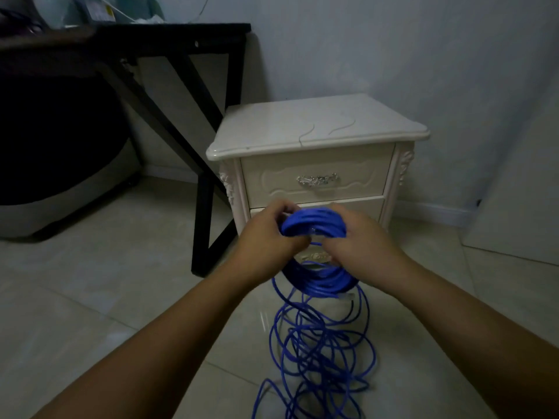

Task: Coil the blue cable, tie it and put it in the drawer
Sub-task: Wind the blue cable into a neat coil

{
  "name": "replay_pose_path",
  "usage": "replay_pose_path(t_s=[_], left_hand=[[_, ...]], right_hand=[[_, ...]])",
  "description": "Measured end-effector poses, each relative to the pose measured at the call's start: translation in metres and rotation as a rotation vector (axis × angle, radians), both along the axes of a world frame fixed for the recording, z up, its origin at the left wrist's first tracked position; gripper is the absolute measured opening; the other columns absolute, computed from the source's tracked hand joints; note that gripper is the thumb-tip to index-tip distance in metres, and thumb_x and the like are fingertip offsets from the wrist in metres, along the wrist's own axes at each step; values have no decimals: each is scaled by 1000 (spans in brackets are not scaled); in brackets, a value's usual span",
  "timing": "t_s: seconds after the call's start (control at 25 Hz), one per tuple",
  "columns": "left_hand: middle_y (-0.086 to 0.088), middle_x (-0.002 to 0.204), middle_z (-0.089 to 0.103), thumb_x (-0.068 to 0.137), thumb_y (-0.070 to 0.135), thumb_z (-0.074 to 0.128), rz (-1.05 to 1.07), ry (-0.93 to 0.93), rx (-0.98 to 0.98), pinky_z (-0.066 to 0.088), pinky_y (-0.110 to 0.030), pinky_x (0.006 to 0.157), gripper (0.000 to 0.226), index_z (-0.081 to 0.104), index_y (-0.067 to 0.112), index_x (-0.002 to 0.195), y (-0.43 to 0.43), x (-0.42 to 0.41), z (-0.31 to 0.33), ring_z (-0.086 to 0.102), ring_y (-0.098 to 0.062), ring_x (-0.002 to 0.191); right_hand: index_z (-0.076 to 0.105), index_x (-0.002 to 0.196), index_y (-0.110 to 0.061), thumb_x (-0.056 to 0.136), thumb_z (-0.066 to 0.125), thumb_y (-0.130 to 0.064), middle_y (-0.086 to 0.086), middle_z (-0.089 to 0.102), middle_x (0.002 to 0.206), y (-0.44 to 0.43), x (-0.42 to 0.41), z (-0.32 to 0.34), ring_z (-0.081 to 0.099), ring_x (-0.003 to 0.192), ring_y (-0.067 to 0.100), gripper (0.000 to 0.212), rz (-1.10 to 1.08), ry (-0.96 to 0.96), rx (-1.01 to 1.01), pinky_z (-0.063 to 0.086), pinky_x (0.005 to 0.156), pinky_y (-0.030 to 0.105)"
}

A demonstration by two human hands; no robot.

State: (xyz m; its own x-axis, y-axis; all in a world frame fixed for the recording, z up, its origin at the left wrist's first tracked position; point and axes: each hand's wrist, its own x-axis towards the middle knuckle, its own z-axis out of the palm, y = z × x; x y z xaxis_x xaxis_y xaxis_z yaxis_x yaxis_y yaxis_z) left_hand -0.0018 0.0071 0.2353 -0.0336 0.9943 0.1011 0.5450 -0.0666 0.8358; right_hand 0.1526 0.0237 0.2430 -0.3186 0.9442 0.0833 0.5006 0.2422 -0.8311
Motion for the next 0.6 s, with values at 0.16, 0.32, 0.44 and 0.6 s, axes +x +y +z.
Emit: replay_pose_path(t_s=[0.16,0.32,0.44,0.6], left_hand=[[5,86,66,83,9,66,-127,241,97,55,-34,74,22,61,23,99,1,1,-2,63,-8,76],[-1,75,63,84,-1,59,2,-92,123,51,-32,56,24,64,20,94,3,7,2,55,-9,55],[0,66,55,92,3,55,145,-356,62,45,-29,51,25,62,26,92,2,7,6,48,-13,53],[-1,63,46,96,11,54,363,-635,18,45,-28,51,15,62,22,101,7,3,6,44,-15,54]], right_hand=[[50,95,-28,82,62,-13,-4,59,78,-2,-2,-5,59,68,16,23,97,-253,143,44,59,28],[55,101,-28,74,78,-34,6,74,84,4,11,2,73,75,23,36,60,177,-142,60,76,42],[60,116,-21,62,67,-59,11,74,100,2,14,-1,73,90,28,66,91,377,-365,58,85,48],[61,123,-22,62,66,-67,13,70,111,-6,2,-9,68,105,29,76,129,790,-553,54,91,47]])
